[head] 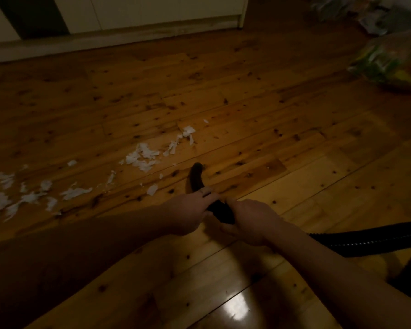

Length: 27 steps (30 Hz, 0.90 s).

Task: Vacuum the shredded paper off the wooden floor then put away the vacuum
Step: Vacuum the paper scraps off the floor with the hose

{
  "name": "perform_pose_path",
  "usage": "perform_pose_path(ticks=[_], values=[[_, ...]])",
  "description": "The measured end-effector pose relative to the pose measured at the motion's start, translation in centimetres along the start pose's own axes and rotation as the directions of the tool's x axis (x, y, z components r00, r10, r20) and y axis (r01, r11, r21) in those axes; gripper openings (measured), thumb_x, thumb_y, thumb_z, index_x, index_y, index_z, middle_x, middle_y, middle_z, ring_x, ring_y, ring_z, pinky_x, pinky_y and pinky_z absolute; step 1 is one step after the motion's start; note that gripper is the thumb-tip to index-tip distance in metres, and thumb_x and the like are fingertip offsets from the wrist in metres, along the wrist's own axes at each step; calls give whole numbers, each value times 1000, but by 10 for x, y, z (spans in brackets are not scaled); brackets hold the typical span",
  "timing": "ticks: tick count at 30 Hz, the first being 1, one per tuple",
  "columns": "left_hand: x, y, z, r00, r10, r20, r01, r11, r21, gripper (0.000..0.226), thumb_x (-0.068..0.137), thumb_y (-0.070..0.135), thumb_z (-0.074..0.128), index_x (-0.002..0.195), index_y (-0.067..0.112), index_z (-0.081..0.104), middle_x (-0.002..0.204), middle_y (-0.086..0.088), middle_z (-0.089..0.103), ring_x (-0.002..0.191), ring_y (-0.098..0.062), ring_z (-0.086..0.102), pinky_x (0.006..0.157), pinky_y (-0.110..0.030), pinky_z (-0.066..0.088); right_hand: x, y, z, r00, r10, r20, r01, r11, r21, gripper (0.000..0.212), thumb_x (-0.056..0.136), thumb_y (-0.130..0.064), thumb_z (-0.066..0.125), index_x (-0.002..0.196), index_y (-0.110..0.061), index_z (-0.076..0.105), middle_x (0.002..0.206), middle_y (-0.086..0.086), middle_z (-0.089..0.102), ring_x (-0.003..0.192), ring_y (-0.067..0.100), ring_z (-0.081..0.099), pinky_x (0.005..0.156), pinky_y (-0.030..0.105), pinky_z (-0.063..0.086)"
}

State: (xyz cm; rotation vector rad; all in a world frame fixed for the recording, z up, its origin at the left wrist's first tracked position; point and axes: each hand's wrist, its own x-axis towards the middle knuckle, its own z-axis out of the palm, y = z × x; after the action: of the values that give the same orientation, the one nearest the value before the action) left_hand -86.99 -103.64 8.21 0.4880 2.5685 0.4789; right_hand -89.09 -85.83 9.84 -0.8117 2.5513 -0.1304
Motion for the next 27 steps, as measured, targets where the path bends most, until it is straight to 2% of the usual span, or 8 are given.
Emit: perform_pose_path(ticks=[5,9,13,16,19,22,25,27], values=[[-9,-6,-4,1000,18,7,-18,998,61,43,102,29,41,144,25,32,145,0,34,118,-20,49,91,-37,47,-1,-10,1,999,-38,-2,38,999,2,53,94,-48,55,138,-23,36,115,3,62,82,14,49,70,27,35],[-21,-5,-3,1000,15,18,-17,994,109,43,102,32,39,144,26,31,145,1,35,118,-21,49,93,-39,47,-7,-17,0,998,-67,-7,67,998,-5,49,94,-50,54,131,-23,40,114,2,62,81,12,45,70,27,34],[-38,-4,2,999,-7,53,2,996,90,44,103,34,38,145,27,29,151,2,30,125,-22,47,99,-37,44,-14,-25,6,993,-114,14,115,991,-63,52,93,-54,52,132,-22,37,112,4,62,92,19,57,70,27,33],[-51,-5,3,998,-6,63,-1,994,113,45,103,35,36,146,28,27,153,3,27,124,-23,49,98,-40,45,-17,-32,9,991,-133,28,135,988,-80,53,93,-55,51,132,-21,38,114,6,62,100,23,59,70,28,33],[-60,-7,5,998,-4,58,-4,991,131,45,102,38,36,145,30,27,149,2,32,118,-24,52,93,-43,48,-20,-39,9,986,-168,19,169,980,-101,54,93,-54,52,133,-21,38,116,6,62,102,23,59,69,28,32],[-66,-7,6,998,-9,69,-3,986,165,45,102,40,36,144,30,27,145,2,37,114,-23,54,88,-38,48,-24,-45,9,981,-192,22,193,975,-107,56,93,-55,50,135,-21,37,117,6,62,102,23,60,70,27,33],[-72,-6,6,996,-14,90,-6,976,218,40,102,42,36,139,28,32,139,1,43,104,-23,57,76,-35,46,-27,-51,11,979,-201,46,205,972,-116,54,93,-57,49,131,-20,39,114,7,63,100,24,60,69,28,32],[-78,-6,7,996,-24,83,3,969,246,41,101,46,34,138,28,33,138,2,42,102,-23,57,76,-37,48,-28,-54,12,976,-211,57,216,970,-113,52,93,-57,48,127,-20,40,113,7,62,99,24,59,69,28,32]])
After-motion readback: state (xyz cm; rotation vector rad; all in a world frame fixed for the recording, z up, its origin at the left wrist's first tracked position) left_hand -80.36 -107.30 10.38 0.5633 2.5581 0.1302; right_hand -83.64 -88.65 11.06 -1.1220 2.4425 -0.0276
